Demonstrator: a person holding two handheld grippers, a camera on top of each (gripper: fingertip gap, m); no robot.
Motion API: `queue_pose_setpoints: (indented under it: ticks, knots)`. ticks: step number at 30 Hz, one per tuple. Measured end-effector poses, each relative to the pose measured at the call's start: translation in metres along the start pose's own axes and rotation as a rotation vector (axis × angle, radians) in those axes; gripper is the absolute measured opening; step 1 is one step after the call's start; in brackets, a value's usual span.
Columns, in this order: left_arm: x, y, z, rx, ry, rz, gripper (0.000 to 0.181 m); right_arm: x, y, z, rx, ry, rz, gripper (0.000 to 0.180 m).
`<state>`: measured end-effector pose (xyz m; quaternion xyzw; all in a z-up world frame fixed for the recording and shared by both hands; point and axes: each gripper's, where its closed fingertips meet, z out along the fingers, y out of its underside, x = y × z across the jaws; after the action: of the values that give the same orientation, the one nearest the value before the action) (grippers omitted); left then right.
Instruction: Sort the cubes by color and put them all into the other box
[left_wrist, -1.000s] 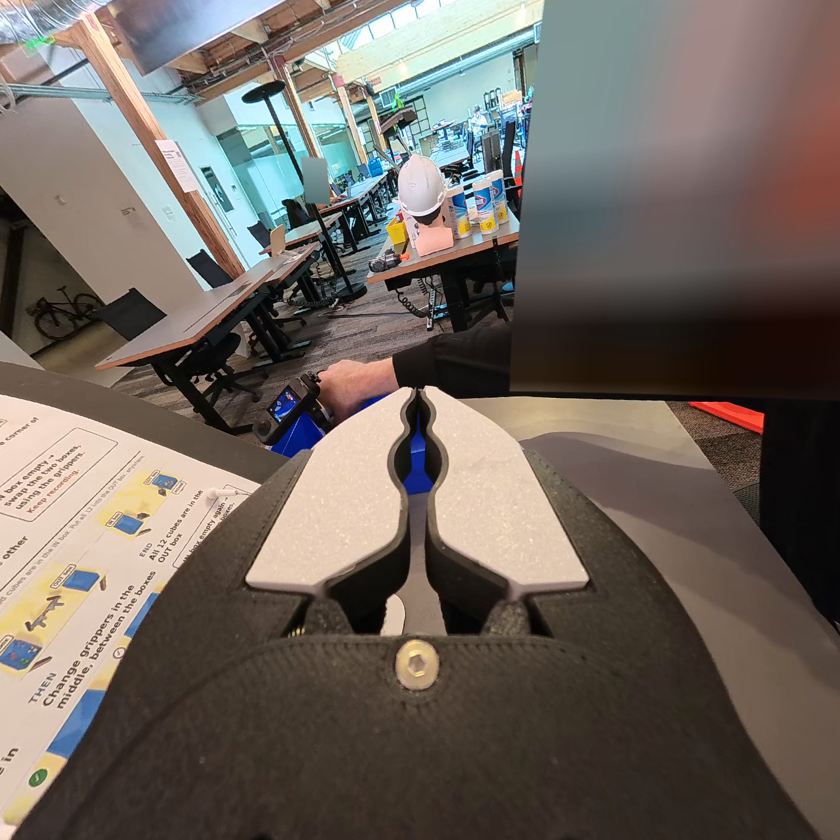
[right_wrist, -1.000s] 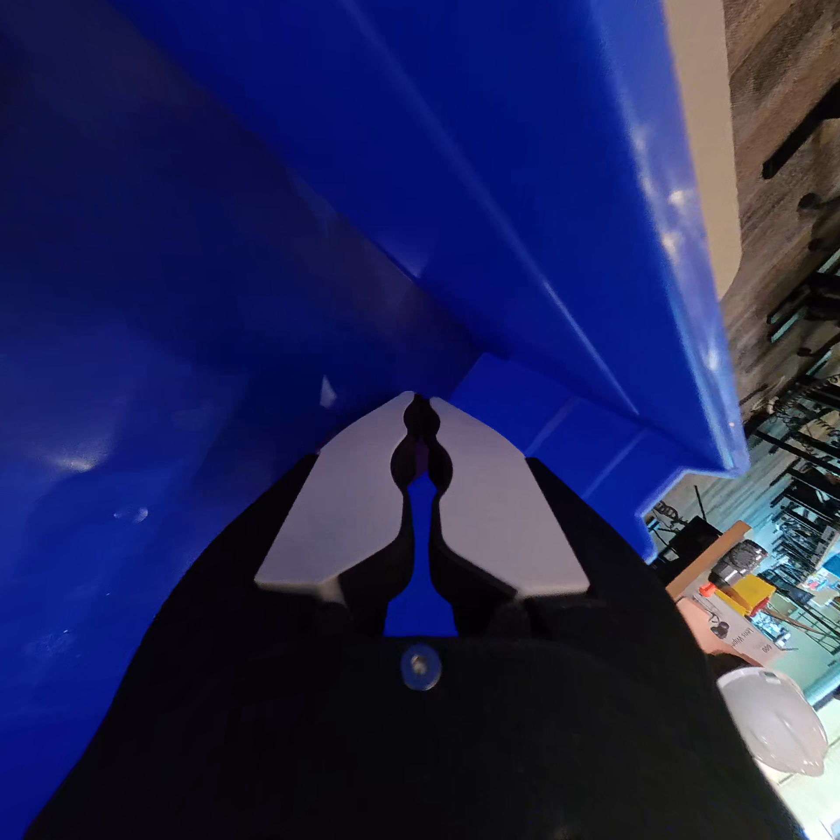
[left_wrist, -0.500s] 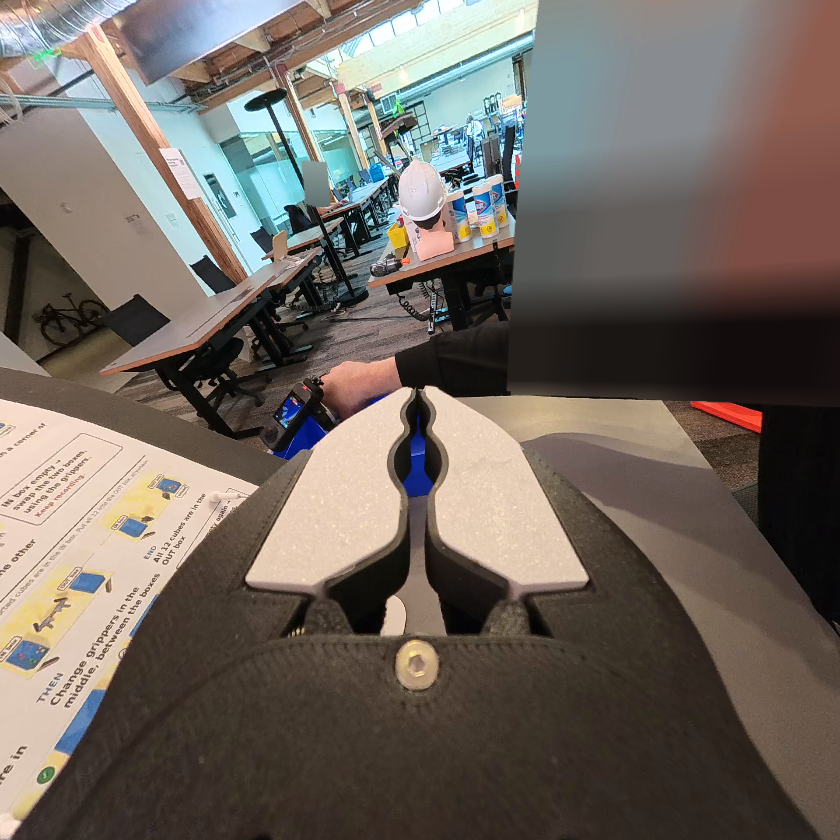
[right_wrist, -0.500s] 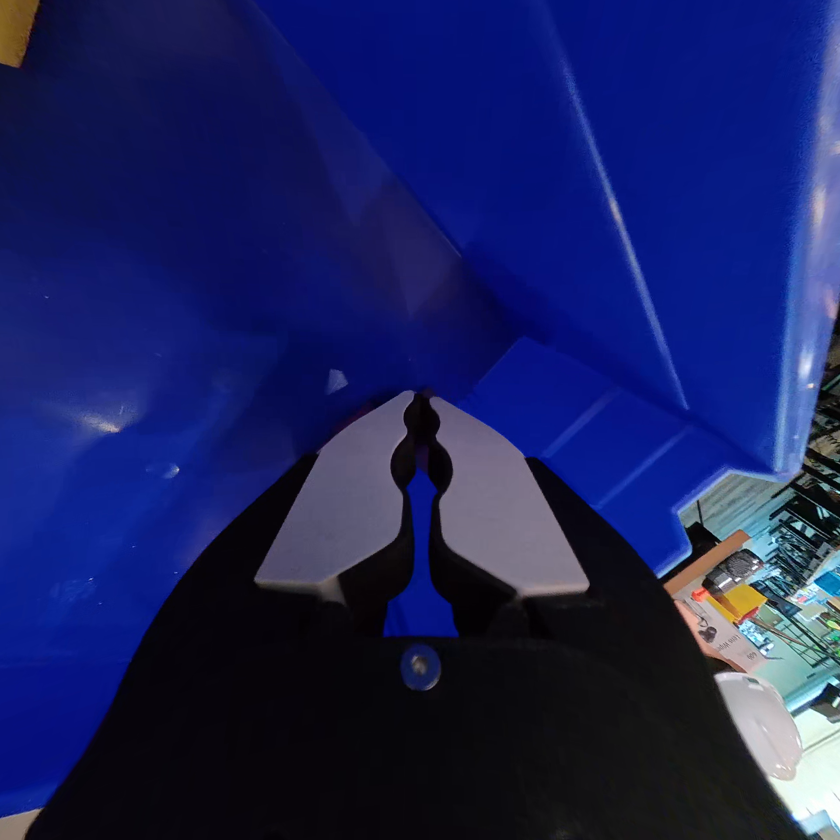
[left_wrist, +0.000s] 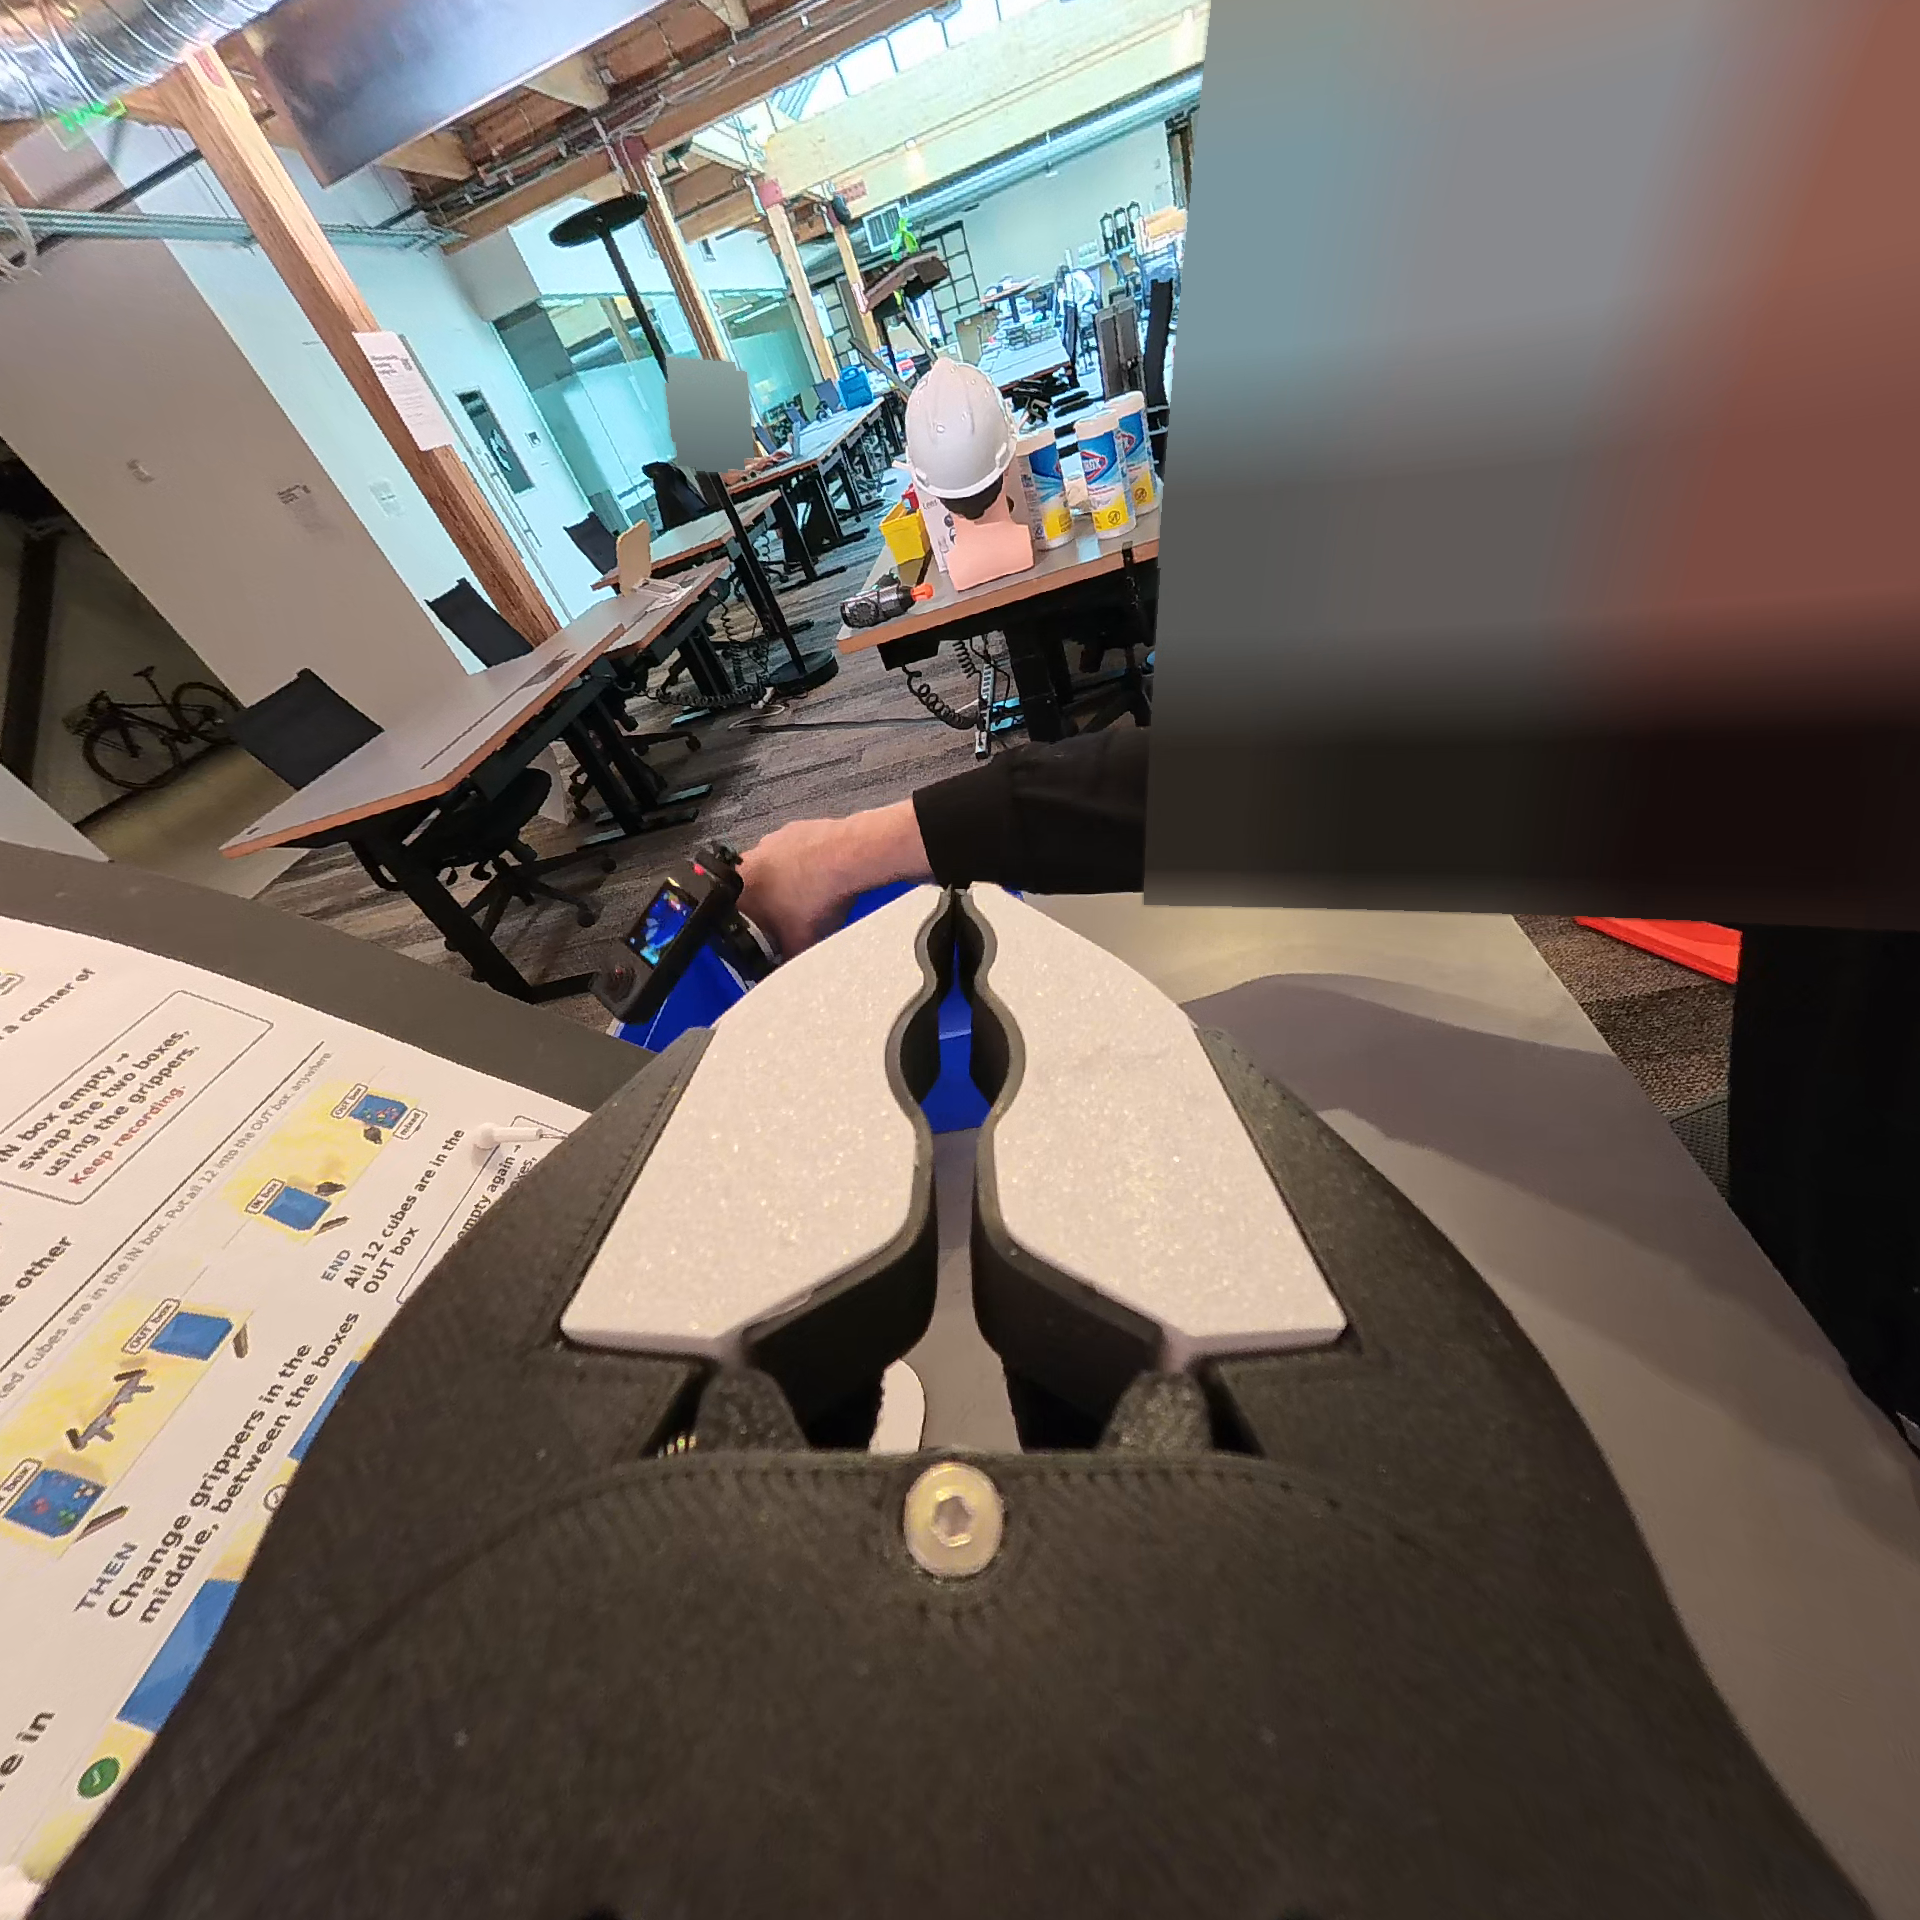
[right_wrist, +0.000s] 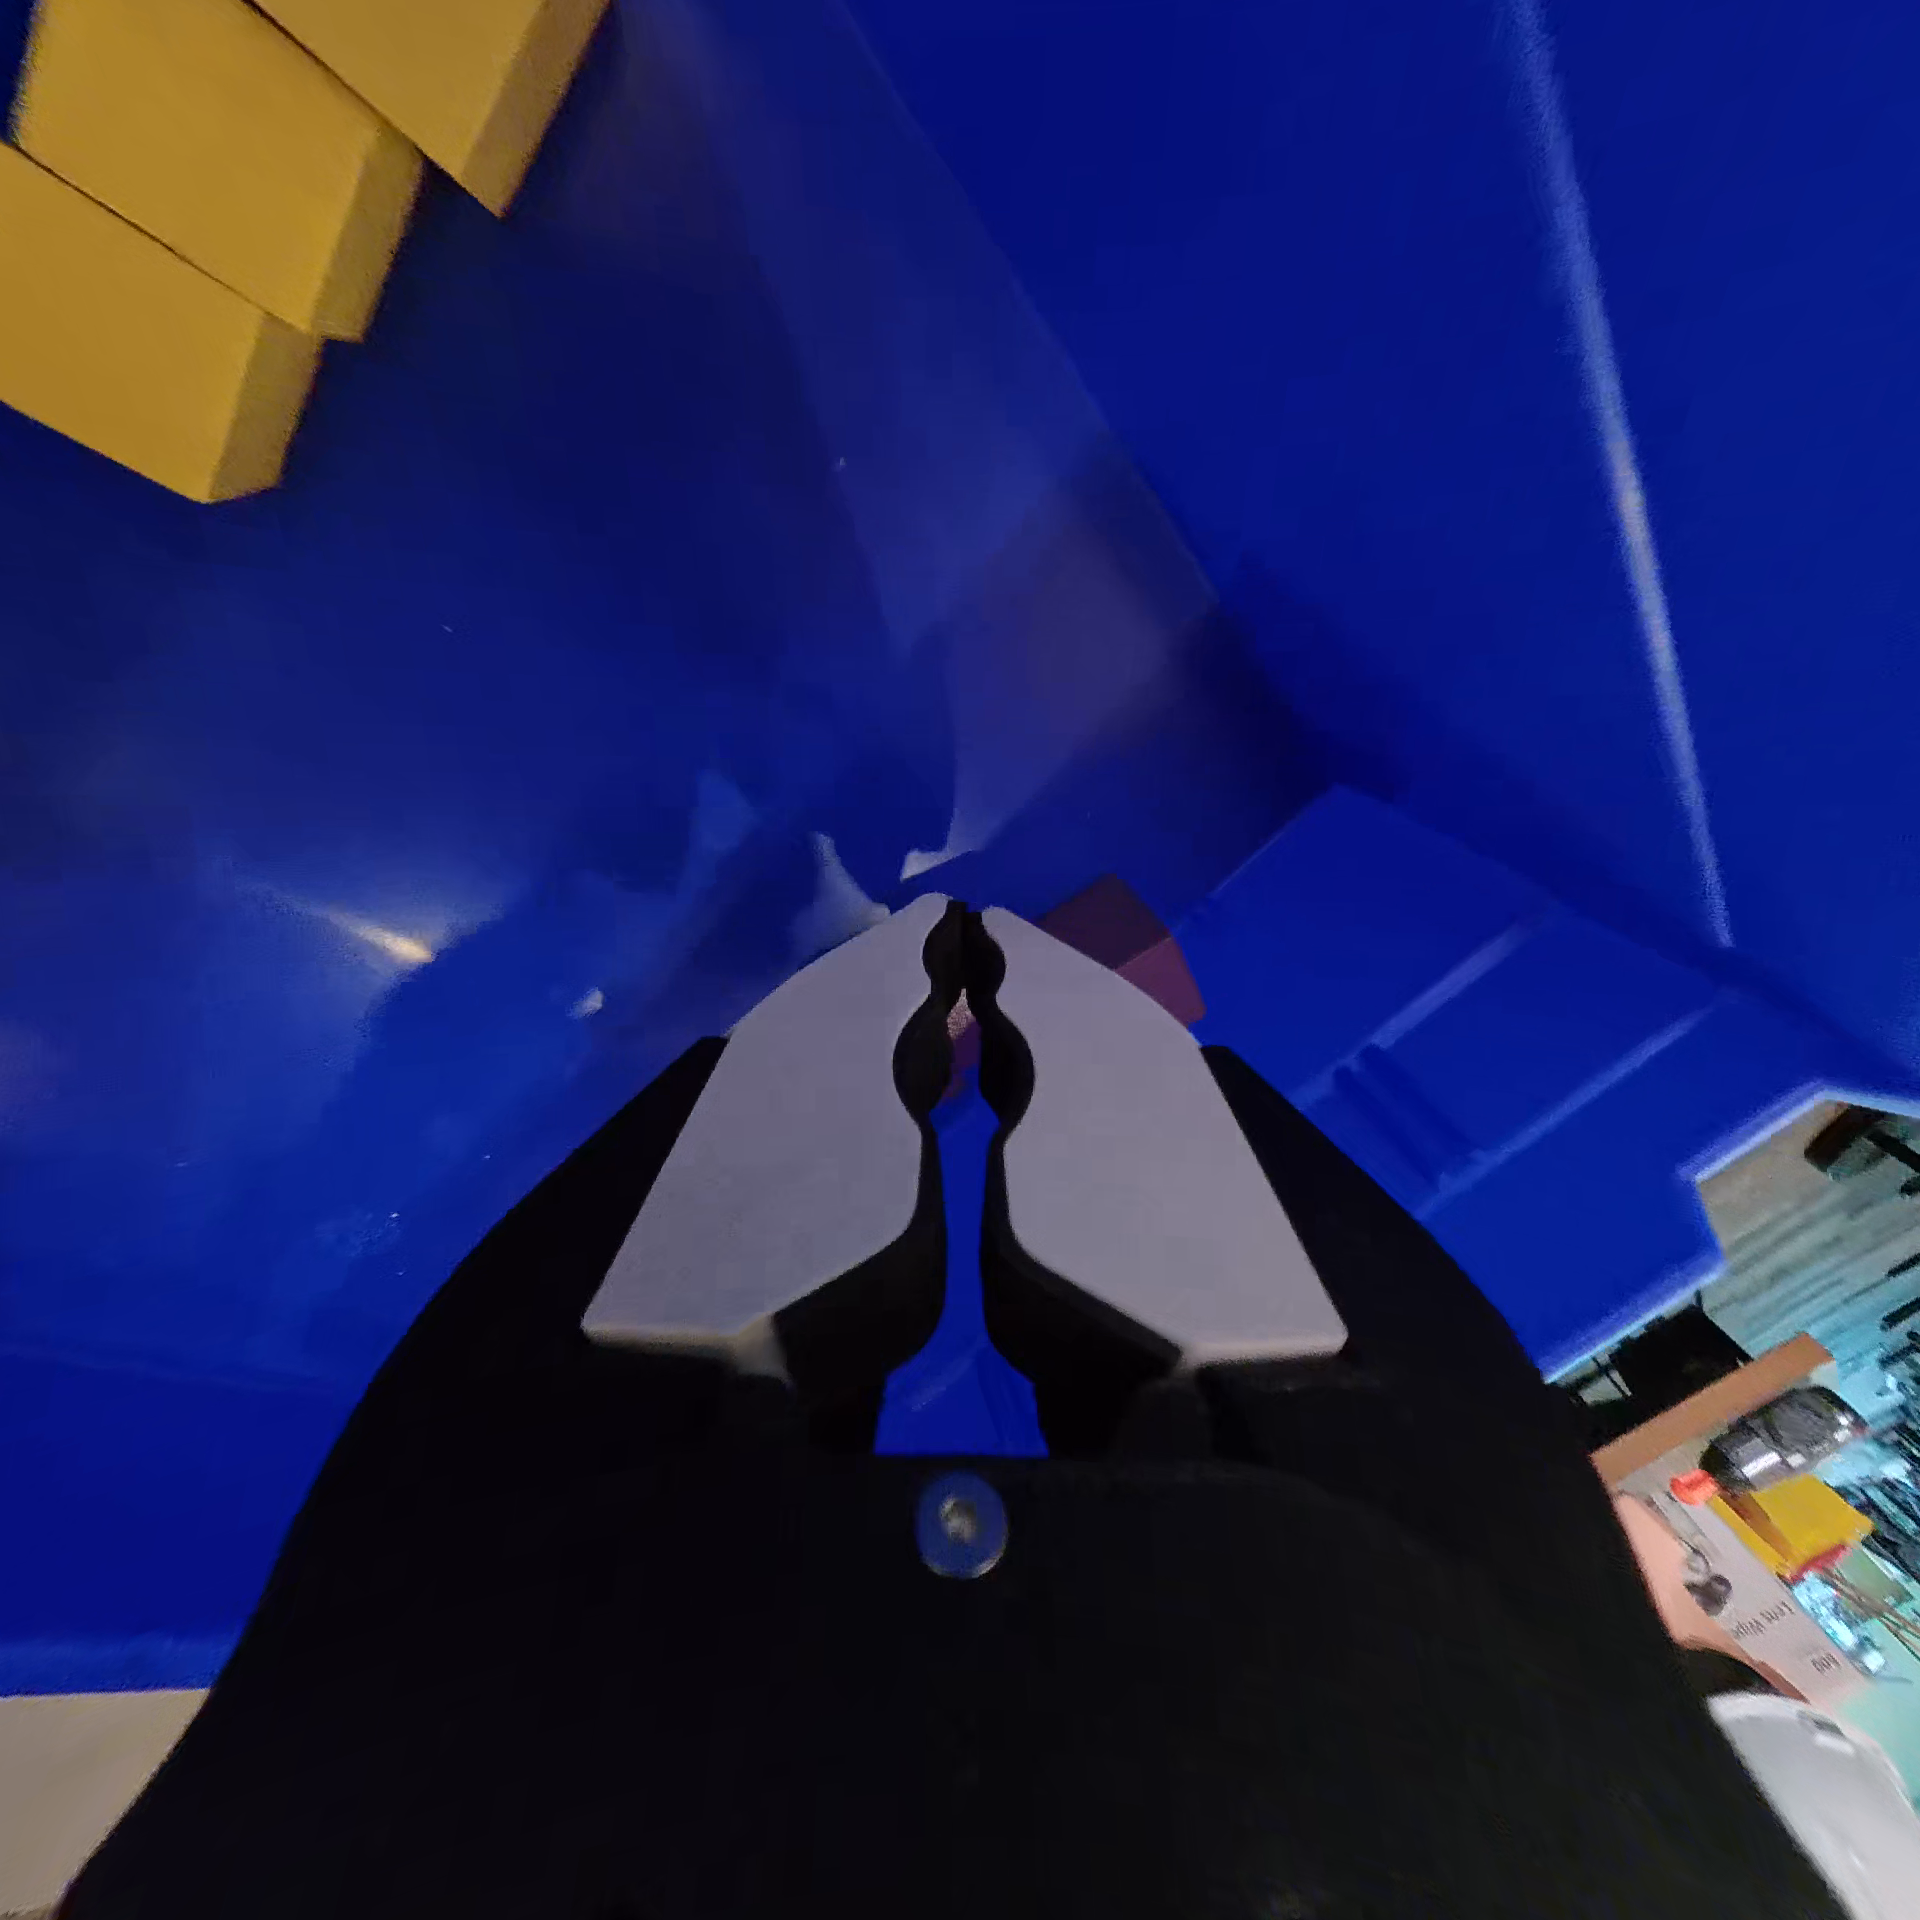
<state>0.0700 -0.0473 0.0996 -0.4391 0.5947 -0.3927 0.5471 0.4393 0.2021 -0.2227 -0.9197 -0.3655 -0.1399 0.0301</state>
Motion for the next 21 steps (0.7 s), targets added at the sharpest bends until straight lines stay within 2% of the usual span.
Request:
queue_pose_setpoints:
  ticks: [10, 13, 16, 21]
  knots:
    - [0.0, 0.001, 0.0, -0.002, 0.003, -0.002, 0.0, 0.011, 0.019, 0.008, -0.124, 0.07, -0.03, 0.0]
    - [0.001, 0.001, 0.002, -0.007, 0.006, 0.001, 0.0, 0.01, 0.02, 0.007, -0.126, 0.08, -0.036, 0.001]
    - [0.001, 0.001, 0.001, -0.007, 0.006, 0.003, 0.0, 0.007, 0.007, -0.002, -0.03, 0.048, -0.014, 0.0]
    - [0.001, 0.002, 0.002, -0.009, 0.006, 0.001, 0.0, 0.017, 0.008, -0.001, -0.037, 0.062, 0.004, 0.0]
